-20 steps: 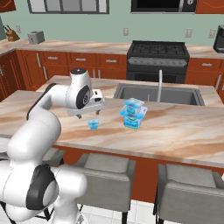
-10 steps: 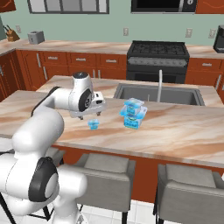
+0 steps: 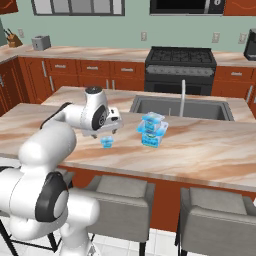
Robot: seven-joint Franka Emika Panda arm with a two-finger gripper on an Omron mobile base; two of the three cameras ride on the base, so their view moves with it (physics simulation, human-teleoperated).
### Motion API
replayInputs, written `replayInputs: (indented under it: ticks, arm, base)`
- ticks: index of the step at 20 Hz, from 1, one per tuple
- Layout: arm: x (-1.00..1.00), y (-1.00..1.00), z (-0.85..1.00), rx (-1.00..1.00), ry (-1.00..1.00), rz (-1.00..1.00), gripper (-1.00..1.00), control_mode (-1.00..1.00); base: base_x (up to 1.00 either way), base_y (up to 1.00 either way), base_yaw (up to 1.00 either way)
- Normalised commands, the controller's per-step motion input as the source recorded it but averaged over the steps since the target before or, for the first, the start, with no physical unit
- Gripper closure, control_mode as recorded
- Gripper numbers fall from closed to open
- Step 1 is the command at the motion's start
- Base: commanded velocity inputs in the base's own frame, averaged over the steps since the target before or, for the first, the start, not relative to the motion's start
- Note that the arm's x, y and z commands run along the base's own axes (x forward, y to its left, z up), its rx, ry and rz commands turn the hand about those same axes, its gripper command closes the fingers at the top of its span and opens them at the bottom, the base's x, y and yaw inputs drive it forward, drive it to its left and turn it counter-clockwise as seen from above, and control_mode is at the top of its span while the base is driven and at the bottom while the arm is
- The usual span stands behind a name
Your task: Stack the yogurt containers by placing the smaller containers on top of the larger containers.
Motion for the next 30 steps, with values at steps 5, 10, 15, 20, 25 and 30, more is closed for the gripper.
replayInputs:
  ticks: [5,10,15,20,25,30]
  arm:
    - [0.00,0.00,-0.08,0.00,0.00,0.00,-1.00,-1.00]
    - [0.00,0.00,-0.07,0.00,0.00,0.00,-1.00,-1.00]
    - [0.00,0.00,-0.10,0.00,0.00,0.00,-1.00,-1.00]
    - [0.00,0.00,-0.13,0.00,0.00,0.00,-1.00,-1.00]
    - [0.06,0.00,-0.12,0.00,0.00,0.00,-1.00,-1.00]
    - [0.18,0.00,-0.09,0.00,0.00,0.00,-1.00,-1.00]
  base:
    - [0.00,0.00,0.00]
    - [0.00,0.00,0.00]
    - [0.00,0.00,0.00]
    - [0.00,0.00,0.00]
    - [0.00,0.00,0.00]
    - [0.00,0.00,0.00]
